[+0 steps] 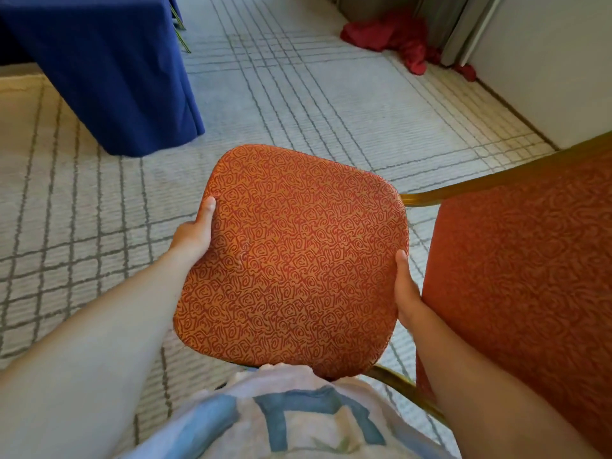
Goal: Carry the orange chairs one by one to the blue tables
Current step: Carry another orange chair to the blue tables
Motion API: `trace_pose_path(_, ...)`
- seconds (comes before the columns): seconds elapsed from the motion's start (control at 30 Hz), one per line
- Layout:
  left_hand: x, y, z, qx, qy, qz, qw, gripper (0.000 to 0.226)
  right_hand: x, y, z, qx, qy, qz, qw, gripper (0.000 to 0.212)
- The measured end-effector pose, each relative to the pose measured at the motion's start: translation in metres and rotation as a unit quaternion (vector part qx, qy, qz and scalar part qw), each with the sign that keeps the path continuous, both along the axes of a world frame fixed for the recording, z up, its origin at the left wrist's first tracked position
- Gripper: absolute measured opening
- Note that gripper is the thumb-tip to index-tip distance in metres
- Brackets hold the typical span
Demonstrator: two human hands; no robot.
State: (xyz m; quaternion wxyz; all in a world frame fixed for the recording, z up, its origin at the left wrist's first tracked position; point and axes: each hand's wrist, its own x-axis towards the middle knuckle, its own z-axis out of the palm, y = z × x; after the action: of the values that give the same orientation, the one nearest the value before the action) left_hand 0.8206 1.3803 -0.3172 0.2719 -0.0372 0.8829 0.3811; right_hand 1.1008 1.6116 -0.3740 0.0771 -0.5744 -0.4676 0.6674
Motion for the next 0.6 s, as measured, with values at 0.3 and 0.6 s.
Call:
trace_pose_path(0.3, -0.154, 0.076, 0.031, 0.004, 0.030, -0.011, 0.999, 0.103, -0.154, 0.079, 0.029, 0.032, 0.030, 0.008, 0.999, 0.078)
trace_pose_path(0.6, -0.283, 0.168, -0.003, -0.004, 0.005, 0.014, 1.000, 0.101, -0.298, 0.189, 0.009, 0.030, 0.007, 0.032, 0.999, 0.081)
